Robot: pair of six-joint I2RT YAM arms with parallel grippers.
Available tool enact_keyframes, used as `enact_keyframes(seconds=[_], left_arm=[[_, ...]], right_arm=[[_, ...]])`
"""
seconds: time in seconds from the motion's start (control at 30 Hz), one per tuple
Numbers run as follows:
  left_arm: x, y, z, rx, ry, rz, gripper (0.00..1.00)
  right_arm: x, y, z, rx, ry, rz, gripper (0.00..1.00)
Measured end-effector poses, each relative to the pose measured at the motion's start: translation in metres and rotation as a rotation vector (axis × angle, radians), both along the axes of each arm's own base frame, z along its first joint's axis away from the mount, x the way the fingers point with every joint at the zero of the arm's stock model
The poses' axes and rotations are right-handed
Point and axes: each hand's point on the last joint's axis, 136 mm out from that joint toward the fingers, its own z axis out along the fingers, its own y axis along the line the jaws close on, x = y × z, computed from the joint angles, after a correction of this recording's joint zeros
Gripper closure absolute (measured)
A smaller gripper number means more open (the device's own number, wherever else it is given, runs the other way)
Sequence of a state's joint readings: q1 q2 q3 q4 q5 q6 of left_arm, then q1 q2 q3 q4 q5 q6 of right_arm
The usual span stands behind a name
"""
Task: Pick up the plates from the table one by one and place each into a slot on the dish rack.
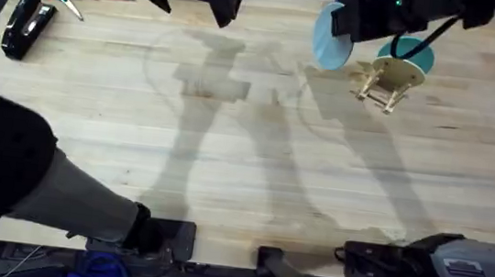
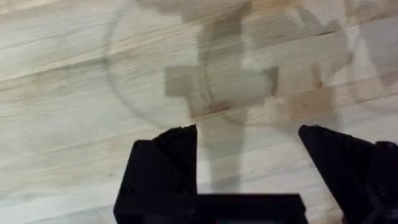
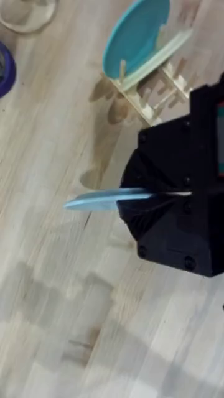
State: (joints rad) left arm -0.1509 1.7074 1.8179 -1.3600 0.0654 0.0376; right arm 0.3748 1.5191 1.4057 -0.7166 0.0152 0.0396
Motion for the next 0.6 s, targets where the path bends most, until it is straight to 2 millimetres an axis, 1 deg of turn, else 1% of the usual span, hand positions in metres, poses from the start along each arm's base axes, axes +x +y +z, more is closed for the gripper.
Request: enact_keyframes(seconds=[0.13,0.23,0.47,0.6], left_arm=[[-0.008,0.002,-0.003,0.008,0.033,0.001,0.007],[-0.016,0.003,-0.005,0.013,0.066,0.001,0.008],[-0.016,0.003,-0.005,0.013,0.069,0.001,0.007],[-0.016,0.003,-0.005,0.014,0.069,0.001,0.007]], right_arm=[[-0.001,-0.001,0.004,-0.043,-0.027,0.056,0.970],[-0.004,-0.003,0.014,-0.071,-0.066,0.102,0.969],[-0.013,-0.007,0.044,-0.137,-0.179,0.212,0.969],[-0.027,-0.013,0.050,-0.184,-0.187,0.264,0.970]])
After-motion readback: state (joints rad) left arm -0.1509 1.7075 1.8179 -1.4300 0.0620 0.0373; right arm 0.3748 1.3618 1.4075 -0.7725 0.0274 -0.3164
